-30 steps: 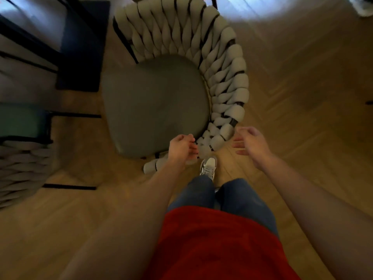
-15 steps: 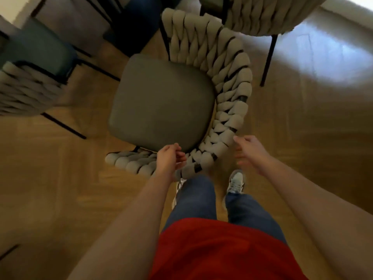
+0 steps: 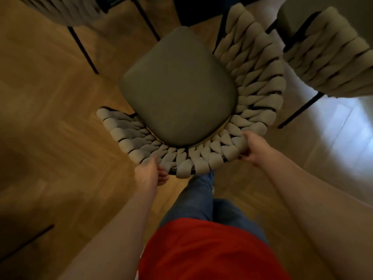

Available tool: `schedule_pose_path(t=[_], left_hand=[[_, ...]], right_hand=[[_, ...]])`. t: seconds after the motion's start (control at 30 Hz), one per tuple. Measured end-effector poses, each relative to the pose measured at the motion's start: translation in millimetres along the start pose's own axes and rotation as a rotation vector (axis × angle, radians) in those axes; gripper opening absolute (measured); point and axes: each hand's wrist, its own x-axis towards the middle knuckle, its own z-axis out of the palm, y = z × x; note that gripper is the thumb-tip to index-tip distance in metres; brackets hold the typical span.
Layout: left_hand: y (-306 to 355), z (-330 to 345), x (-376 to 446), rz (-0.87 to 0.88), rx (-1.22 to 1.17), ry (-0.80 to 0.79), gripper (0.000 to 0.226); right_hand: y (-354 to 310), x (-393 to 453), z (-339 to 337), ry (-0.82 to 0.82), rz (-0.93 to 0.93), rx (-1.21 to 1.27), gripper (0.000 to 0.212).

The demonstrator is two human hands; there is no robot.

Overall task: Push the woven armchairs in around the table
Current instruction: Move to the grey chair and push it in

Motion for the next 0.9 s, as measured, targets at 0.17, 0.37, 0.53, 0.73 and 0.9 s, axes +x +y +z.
schedule_pose_path(t=[0.17, 0.37, 0.53, 0.73, 0.9], left_hand=[[0.7, 16.5, -5.7, -0.016, -0.048, 0.163, 0.044], [-22.2, 40.5, -26.3, -0.133, -0.196, 0.347, 0.039], [-25.0, 81.8, -45.4, -0.311, -0.669, 0.087, 0.05], [-20.8, 111.0, -41.9, -0.285, -0.777, 0.125, 0.049], [-19.7, 108.7, -40.6, -0.312, -0.774, 0.126, 0.05]], right_hand=[[-20.9, 17.4, -7.5, 0.031, 0.033, 0.061, 0.044], [-46.9, 30.6, -17.5, 0.133, -0.032, 0.074, 0.065], [-62.5, 34.1, -20.4, 0.133, -0.077, 0.031, 0.071], [-98.7, 45.7, -39.2, 0.015, -0.067, -0.104, 0.059], [-101.7, 51.7, -40.5, 0.016, -0.026, -0.094, 0.058]])
